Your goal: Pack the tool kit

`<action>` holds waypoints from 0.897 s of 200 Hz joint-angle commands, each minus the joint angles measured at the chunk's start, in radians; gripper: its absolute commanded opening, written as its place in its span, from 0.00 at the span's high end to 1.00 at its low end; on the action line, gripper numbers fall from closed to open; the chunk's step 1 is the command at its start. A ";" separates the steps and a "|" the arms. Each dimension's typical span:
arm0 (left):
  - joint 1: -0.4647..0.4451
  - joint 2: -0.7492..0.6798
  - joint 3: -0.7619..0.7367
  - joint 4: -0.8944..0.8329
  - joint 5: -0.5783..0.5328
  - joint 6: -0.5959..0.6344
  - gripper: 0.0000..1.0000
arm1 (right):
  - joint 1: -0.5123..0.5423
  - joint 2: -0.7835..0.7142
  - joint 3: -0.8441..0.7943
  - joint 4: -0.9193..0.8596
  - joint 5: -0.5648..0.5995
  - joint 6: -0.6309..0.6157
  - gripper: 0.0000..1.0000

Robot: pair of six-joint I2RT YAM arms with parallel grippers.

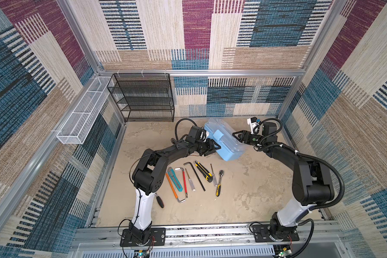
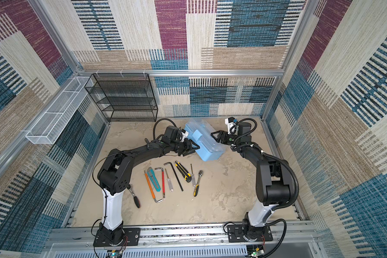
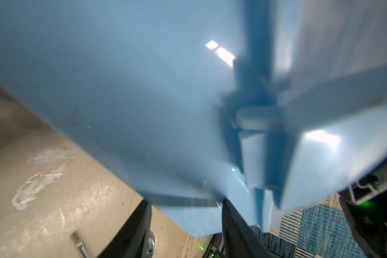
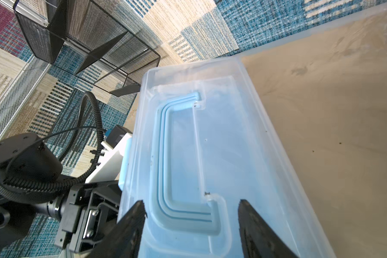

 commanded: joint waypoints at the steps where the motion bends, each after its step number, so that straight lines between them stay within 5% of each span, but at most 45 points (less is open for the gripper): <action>1: -0.002 0.006 0.040 -0.130 -0.106 0.078 0.46 | 0.016 -0.016 -0.038 -0.166 -0.024 -0.004 0.32; 69: 0.006 -0.022 0.021 -0.182 -0.134 0.109 0.45 | 0.027 -0.047 -0.025 -0.208 0.046 -0.041 0.31; 179: 0.021 -0.142 -0.065 -0.228 -0.195 0.116 0.43 | 0.106 0.024 0.208 -0.355 0.339 -0.155 0.13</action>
